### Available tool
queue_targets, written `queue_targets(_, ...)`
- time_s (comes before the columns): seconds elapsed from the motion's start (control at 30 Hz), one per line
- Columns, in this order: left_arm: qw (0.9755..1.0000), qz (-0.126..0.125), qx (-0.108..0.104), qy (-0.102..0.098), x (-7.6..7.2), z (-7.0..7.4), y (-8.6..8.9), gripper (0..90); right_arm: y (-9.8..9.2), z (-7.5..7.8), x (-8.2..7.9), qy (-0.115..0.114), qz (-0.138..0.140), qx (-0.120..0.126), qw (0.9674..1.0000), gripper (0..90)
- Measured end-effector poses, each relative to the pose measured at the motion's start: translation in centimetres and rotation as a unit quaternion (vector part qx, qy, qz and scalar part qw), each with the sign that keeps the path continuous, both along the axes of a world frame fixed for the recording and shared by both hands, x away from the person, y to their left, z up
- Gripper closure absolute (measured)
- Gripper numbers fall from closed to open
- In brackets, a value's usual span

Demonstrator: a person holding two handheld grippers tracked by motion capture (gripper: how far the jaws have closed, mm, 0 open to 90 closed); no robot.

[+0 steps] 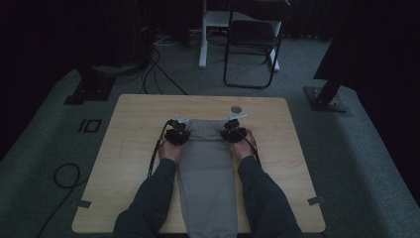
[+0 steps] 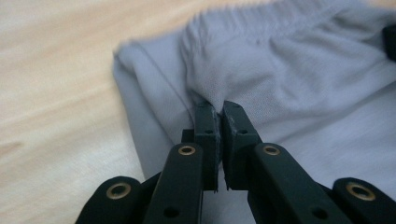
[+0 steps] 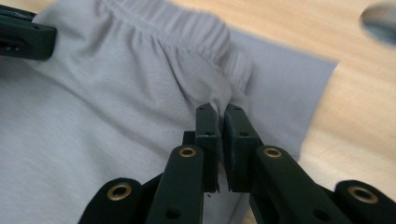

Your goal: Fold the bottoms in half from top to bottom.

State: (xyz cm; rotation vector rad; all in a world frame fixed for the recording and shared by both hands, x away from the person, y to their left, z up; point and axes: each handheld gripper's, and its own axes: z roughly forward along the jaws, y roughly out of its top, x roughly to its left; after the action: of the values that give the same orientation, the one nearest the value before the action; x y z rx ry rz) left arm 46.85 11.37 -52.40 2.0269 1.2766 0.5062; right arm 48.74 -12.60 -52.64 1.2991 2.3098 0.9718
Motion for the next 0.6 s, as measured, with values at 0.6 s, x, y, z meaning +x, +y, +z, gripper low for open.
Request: queue_targets(0.6,0.9873,-0.068,-0.066,-0.127,-6.0,12.5,0.9,85.7,-2.8,10.8,-4.3,-0.129,0.027,0.074,0.9884,86.4)
